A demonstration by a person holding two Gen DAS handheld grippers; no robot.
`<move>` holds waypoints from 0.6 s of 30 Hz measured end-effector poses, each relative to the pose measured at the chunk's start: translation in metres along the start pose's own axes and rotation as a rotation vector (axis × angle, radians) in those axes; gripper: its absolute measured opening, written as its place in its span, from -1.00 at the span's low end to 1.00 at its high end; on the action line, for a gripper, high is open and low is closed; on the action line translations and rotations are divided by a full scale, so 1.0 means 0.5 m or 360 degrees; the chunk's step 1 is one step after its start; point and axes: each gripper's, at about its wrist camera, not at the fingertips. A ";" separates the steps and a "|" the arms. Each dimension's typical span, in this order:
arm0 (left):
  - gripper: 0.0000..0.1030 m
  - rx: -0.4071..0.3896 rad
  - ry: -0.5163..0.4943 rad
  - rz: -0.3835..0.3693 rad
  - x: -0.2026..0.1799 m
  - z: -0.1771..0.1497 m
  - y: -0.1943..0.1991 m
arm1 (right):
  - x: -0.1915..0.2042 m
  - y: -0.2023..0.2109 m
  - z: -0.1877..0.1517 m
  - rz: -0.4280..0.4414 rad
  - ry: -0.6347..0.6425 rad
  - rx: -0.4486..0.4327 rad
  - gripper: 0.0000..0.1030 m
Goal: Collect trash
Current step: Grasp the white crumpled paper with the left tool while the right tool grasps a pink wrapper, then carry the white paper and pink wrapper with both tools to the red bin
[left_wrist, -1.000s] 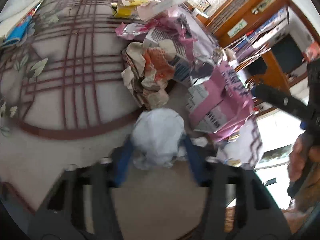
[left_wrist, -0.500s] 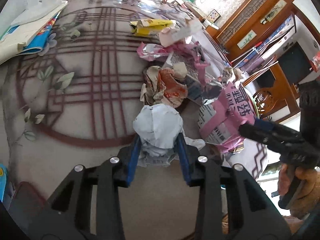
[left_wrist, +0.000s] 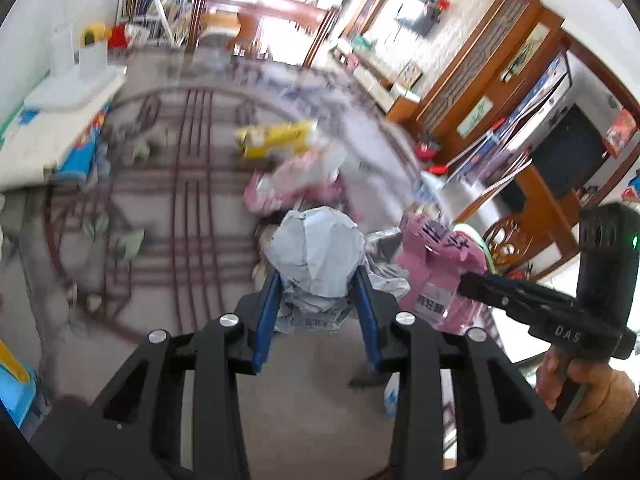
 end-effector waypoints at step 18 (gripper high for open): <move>-0.31 -0.0065 -0.0146 -0.0103 -0.154 0.102 -0.036 | -0.084 0.126 0.027 -0.0132 -0.0152 -0.0250 -0.54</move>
Point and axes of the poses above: each gripper's, at about its wrist camera, not at the fingertips, and y roughly against the way its jaws point, x to its left, z to its top, and after that the axes turned 9 degrees about x, right-handed
